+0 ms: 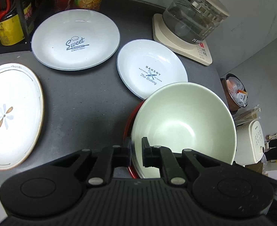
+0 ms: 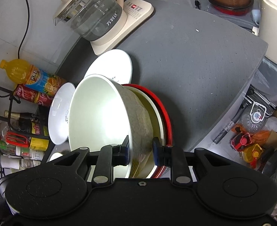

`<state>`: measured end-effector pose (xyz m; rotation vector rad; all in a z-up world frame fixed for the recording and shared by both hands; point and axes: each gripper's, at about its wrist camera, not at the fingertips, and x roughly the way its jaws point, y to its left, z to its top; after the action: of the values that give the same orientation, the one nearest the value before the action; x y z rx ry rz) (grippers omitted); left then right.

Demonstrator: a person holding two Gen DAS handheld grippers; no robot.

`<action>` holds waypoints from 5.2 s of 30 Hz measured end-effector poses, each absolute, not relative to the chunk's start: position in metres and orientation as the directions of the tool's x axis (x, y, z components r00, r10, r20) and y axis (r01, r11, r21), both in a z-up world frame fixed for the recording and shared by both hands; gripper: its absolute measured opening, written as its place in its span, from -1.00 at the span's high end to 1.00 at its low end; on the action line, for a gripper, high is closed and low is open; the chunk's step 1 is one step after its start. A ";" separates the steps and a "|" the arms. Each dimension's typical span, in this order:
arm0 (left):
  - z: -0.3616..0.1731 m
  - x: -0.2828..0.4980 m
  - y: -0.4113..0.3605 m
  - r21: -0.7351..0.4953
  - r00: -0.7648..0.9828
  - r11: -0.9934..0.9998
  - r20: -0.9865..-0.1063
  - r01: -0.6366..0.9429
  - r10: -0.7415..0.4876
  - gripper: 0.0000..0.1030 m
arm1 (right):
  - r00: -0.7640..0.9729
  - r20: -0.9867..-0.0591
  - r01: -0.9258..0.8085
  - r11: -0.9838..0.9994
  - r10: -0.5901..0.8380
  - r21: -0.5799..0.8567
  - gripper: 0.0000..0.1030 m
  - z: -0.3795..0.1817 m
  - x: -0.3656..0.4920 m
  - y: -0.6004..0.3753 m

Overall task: Organize plates and bowls
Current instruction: 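Lower the smaller cream bowl into the stack and open both grippers, then withdraw both grippers up and away from the bowl stack, then move both grippers to the rim of the white 'Sweet' plate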

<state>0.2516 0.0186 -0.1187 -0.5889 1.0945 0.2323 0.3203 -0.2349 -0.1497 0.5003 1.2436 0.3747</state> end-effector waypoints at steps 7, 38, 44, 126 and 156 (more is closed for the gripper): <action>-0.120 0.253 0.022 -0.337 0.452 0.829 -0.884 -0.445 -0.117 0.94 | 0.266 -0.801 -0.028 0.835 0.536 0.549 0.49 -0.147 0.322 -0.234; -0.119 0.257 0.022 -0.335 0.454 0.843 -0.882 -0.421 -0.124 0.95 | 0.307 -0.811 -0.069 0.862 0.497 0.502 0.78 -0.134 0.310 -0.246; -0.115 0.257 0.022 -0.333 0.453 0.842 -0.883 -0.424 -0.121 0.94 | 0.297 -0.807 -0.060 0.854 0.510 0.517 0.72 -0.138 0.310 -0.248; -0.095 0.196 0.171 -0.246 0.491 0.711 -0.857 -0.659 0.158 -0.47 | 0.269 -0.742 -0.562 0.726 0.614 0.397 -0.99 -0.074 0.360 -0.046; -0.194 0.273 0.261 -0.450 0.529 0.525 -0.849 -0.722 0.000 0.51 | 0.208 -0.830 -0.435 0.809 0.518 0.395 0.25 -0.167 0.481 0.034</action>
<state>0.2726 0.2608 -0.1943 -0.9262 0.9214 0.5140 0.4813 0.0337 -0.1665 0.0810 1.1884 0.6641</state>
